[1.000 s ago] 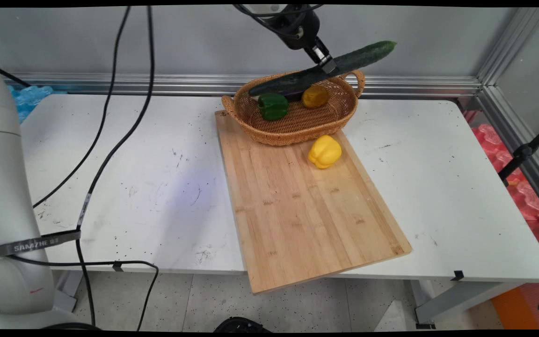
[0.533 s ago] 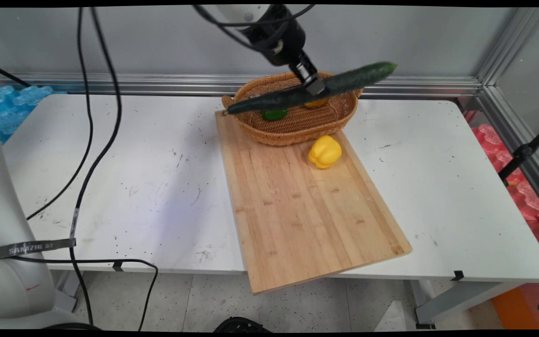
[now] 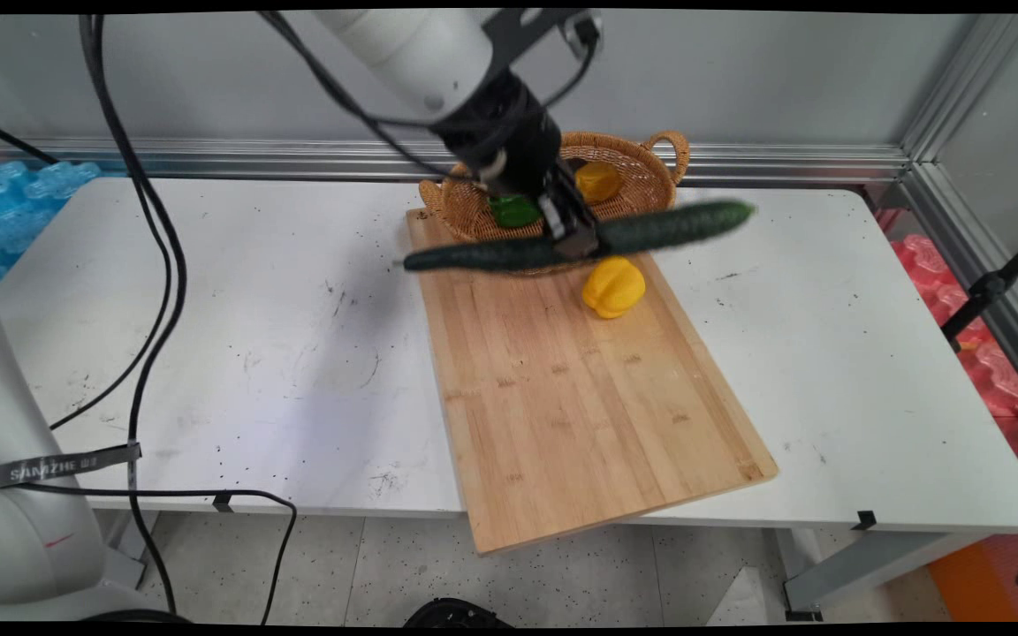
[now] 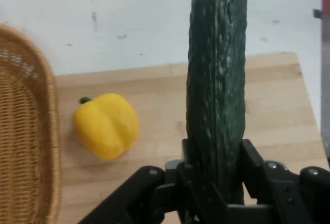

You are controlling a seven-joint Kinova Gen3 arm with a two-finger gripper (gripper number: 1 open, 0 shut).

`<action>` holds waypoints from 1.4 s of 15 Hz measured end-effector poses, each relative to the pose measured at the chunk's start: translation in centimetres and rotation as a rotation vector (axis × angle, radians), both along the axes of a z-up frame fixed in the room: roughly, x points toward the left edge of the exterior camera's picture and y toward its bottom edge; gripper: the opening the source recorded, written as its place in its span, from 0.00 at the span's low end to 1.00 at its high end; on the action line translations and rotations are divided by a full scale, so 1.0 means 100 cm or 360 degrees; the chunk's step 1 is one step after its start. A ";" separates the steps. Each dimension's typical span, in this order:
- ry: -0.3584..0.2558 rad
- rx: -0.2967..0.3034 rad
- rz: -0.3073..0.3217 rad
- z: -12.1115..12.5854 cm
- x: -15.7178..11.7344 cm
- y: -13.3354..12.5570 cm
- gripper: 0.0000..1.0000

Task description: Place the picked object on the cutting board

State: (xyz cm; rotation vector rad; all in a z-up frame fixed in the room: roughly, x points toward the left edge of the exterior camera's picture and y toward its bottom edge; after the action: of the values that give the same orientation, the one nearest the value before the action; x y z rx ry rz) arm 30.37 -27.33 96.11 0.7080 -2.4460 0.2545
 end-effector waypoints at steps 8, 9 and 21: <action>-0.0045 0.0037 -0.0094 -0.044 -0.034 0.022 0.00; -0.0051 0.0046 -0.0095 -0.051 -0.039 0.023 0.00; -0.0104 0.0194 0.0006 -0.126 -0.093 0.026 0.00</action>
State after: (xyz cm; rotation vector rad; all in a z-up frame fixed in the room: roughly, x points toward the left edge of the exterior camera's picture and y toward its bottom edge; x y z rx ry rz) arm 21.11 -24.75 83.50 0.7672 -2.5395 0.1328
